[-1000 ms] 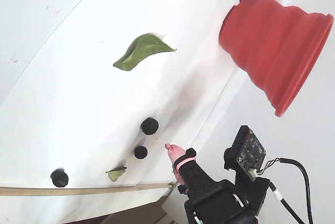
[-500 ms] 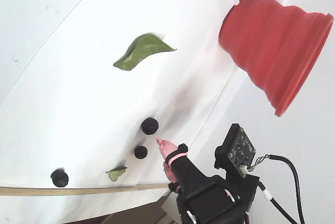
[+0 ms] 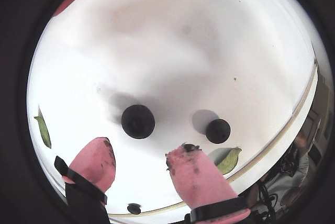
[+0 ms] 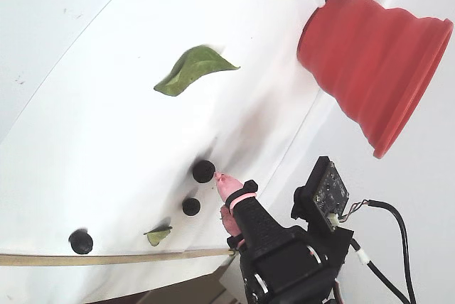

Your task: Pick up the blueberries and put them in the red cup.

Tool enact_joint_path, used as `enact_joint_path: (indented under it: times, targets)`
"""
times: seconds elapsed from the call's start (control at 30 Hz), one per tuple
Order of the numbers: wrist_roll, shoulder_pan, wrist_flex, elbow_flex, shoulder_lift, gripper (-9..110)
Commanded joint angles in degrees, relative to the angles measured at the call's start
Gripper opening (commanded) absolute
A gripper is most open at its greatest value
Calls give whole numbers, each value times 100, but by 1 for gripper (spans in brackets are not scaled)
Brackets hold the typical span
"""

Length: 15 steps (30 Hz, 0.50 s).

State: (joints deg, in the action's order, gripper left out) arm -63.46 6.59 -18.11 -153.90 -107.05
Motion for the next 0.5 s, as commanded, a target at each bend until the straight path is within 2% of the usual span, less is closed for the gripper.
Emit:
enact_joint_path:
  times: [0.0, 0.47]
  targets:
    - [-26, 44, -193, 202, 149, 20]
    - [105, -53, -510, 316, 519, 20]
